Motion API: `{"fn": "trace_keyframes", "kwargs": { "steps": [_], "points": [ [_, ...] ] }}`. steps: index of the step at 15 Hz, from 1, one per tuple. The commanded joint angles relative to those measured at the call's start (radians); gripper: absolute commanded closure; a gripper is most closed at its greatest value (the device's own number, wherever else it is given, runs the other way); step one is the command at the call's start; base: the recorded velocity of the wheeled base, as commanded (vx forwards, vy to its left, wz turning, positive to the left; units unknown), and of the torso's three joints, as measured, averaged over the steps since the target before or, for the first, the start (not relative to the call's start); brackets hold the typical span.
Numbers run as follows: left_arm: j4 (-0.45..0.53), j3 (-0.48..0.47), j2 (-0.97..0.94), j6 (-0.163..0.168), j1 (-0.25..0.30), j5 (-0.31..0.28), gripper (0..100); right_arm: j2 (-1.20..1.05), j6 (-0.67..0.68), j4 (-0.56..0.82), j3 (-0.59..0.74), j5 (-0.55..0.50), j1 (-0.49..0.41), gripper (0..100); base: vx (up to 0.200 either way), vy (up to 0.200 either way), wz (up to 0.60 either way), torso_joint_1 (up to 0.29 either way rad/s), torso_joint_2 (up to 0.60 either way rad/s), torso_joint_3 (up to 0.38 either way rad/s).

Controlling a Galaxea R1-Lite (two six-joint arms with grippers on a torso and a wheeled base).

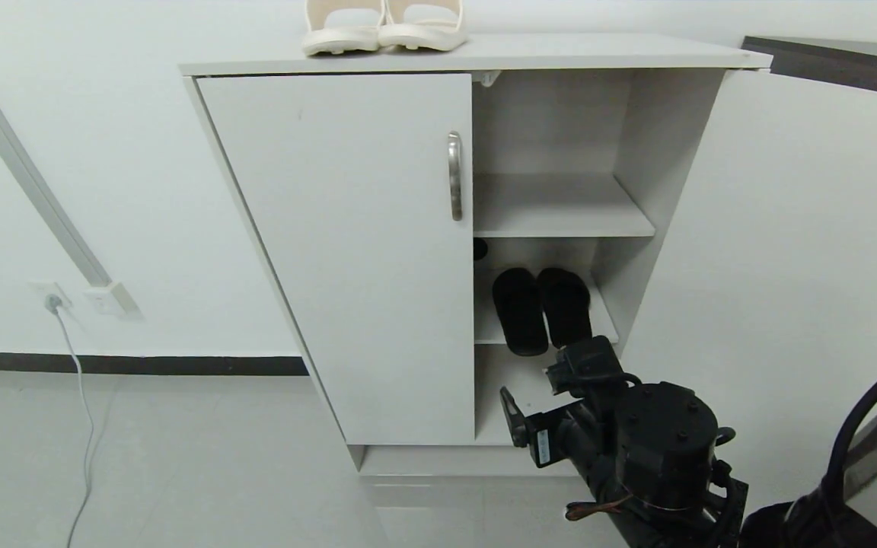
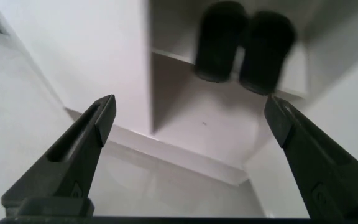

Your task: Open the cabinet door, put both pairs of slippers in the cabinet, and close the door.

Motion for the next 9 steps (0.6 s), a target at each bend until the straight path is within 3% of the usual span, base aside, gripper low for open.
{"fn": "trace_keyframes", "kwargs": {
  "steps": [1, 9],
  "points": [
    [0.001, 0.000, 0.002, 0.000, 0.000, 0.001, 100, 0.002, 0.000, 0.001, 0.002, 0.000, -0.002, 0, 0.000, 0.200, 0.00, -0.002, 0.00, -0.007],
    [0.001, 0.000, 0.002, 0.000, 0.001, -0.002, 100, 0.002, 0.000, 0.000, 0.002, 0.000, -0.015, 0, 0.000, 0.200, 0.00, 0.002, 0.00, 0.002]
  ]
}}
